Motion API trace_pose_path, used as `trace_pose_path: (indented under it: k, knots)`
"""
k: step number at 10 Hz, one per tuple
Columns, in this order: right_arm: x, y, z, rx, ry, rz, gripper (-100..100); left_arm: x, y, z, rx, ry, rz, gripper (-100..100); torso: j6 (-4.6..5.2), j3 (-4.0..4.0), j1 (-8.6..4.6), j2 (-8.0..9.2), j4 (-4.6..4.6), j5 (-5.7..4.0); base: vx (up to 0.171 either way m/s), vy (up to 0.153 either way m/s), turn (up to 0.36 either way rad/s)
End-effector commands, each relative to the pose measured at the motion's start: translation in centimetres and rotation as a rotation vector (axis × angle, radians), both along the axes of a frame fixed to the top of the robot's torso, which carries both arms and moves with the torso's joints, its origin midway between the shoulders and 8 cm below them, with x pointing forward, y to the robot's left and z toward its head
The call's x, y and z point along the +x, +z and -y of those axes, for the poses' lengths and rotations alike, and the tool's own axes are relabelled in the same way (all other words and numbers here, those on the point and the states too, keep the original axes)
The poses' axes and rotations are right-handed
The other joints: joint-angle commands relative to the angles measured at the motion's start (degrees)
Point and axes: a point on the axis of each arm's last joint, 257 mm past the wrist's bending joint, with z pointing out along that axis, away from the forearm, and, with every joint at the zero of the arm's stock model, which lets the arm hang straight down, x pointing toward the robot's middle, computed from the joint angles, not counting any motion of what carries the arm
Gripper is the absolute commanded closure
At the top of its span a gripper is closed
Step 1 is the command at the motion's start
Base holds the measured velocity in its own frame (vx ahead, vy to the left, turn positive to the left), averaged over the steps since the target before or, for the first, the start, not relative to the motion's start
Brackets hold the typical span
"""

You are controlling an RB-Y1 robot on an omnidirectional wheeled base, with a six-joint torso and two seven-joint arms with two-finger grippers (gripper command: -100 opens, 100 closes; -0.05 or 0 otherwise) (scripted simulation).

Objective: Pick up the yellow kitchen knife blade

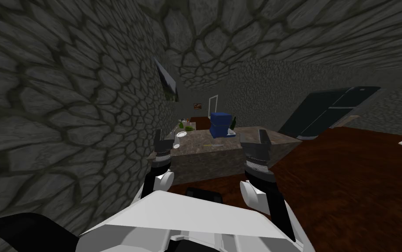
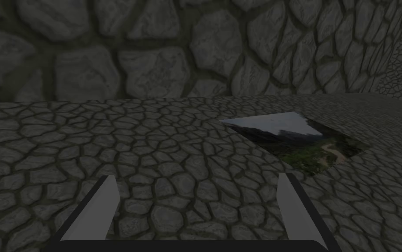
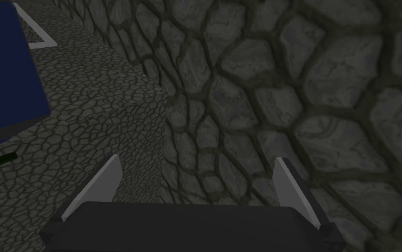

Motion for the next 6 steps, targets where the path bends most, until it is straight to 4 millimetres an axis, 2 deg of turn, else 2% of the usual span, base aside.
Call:
trace_pose_path:
  k: [1, 3, 5, 6]
  knots:
    - [-0.2, 0.1, -0.3, -0.056, 0.0, 0.001, -100, 0.0, 0.0, 0.0, 0.0, 0.0, 0.0, 0, 0.0, 0.0, 0.0, 0.0, 0.0, 0.0, 0.002, -0.008, 0.105]
    - [-0.6, 0.3, -0.8, -0.16, -0.013, 0.008, -100, 0.0, 0.0, 0.0, 0.0, 0.0, 0.0, 0, -0.02, 0.0, -0.1, 0.0, 0.0, -0.02, 0.002, -0.031, 0.18]
    - [-1.2, 0.7, -1.1, -0.272, -0.033, 0.025, -100, 0.0, 0.0, 0.0, 0.0, 0.0, 0.0, 0, -0.03, -0.01, -0.17, -0.02, 0.0, -0.03, 0.006, -0.045, 0.283]
    - [-1.2, 0.6, -1.3, -0.292, -0.04, 0.022, -100, 0.0, 0.0, 0.0, 0.0, 0.0, 0.0, 0, -0.02, -0.01, -0.21, -0.03, 0.0, -0.04, -0.001, -0.043, 0.078]
